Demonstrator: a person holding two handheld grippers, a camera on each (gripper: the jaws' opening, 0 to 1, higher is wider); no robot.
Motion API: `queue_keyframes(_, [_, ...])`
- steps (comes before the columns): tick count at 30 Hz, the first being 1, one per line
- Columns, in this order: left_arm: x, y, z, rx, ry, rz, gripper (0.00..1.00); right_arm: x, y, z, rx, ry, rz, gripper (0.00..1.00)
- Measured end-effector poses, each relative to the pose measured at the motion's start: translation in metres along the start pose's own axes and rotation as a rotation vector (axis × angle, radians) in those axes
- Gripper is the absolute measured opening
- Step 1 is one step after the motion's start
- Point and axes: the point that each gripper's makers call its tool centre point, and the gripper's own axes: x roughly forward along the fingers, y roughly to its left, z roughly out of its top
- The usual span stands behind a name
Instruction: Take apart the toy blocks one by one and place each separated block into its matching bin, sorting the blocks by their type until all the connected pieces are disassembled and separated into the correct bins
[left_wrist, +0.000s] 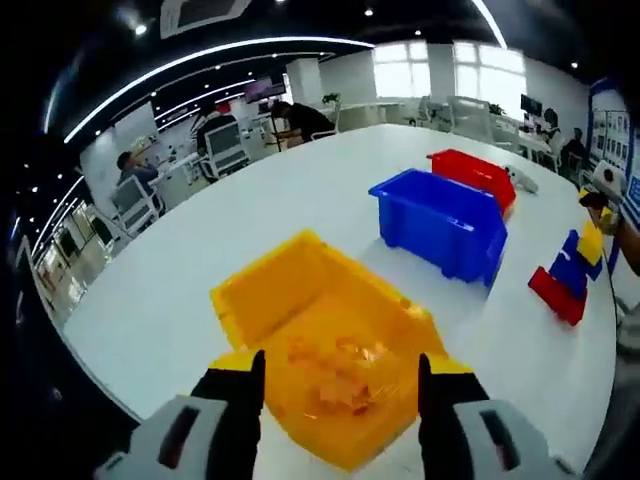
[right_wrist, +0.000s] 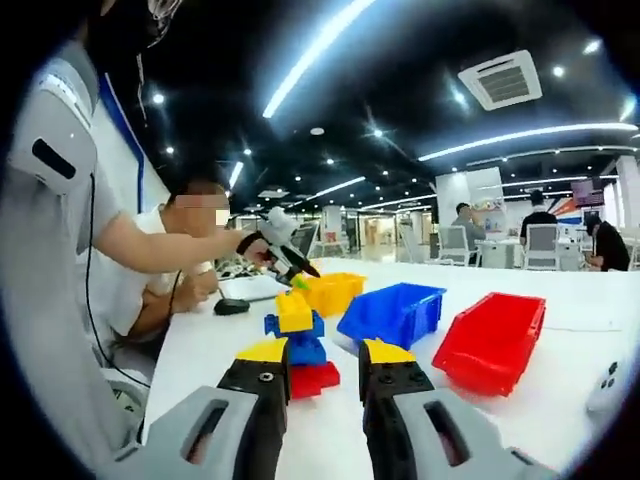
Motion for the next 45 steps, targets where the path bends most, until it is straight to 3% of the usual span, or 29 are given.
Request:
queue_keyframes(3, [-0.007,-0.003,0.001,0.009,-0.004,0.018,0.6,0.002,0.002,0.003,-0.005,-0.005,0.004,0.28])
queue_keyframes(8, [-0.026,-0.017,0.017,-0.002,-0.104,0.033,0.57,0.003,0.003,0.006,-0.006,-0.013,0.004,0.28])
queue_keyframes(9, [-0.034,-0.026,0.026,-0.019,-0.16,0.035,0.56,0.003,0.005,0.007,-0.003,-0.015,0.007,0.28])
queue_keyframes(14, [-0.059,-0.085,0.044,-0.068,-0.318,-0.027,0.52,0.007,0.007,0.007,-0.016,-0.004,0.015,0.28])
queue_keyframes(17, [-0.065,-0.12,0.046,-0.117,-0.38,-0.089,0.45,0.012,0.011,0.01,-0.023,-0.002,0.025,0.28])
queue_keyframes(20, [-0.064,-0.163,0.044,-0.194,-0.435,-0.163,0.46,0.017,0.014,0.011,-0.03,0.001,0.039,0.28])
queue_keyframes(22, [-0.059,-0.19,0.037,-0.259,-0.429,-0.192,0.46,0.022,0.016,0.009,-0.037,0.014,0.051,0.28])
queue_keyframes(26, [-0.052,-0.231,0.025,-0.306,-0.419,-0.211,0.48,0.034,0.019,0.01,-0.057,0.031,0.073,0.28])
queue_keyframes(31, [-0.042,-0.268,0.016,-0.359,-0.428,-0.145,0.56,0.055,0.024,0.013,-0.085,0.06,0.105,0.3])
queue_keyframes(37, [-0.03,-0.287,0.024,-0.309,-0.449,0.02,0.6,0.079,0.025,0.015,-0.092,0.09,0.134,0.37])
queue_keyframes(41, [-0.019,-0.303,0.028,-0.337,-0.462,0.031,0.59,0.098,0.036,0.006,-0.113,0.139,0.181,0.38])
queue_keyframes(45, [-0.011,-0.304,0.03,-0.342,-0.466,0.059,0.55,0.111,0.041,-0.004,-0.125,0.176,0.205,0.32])
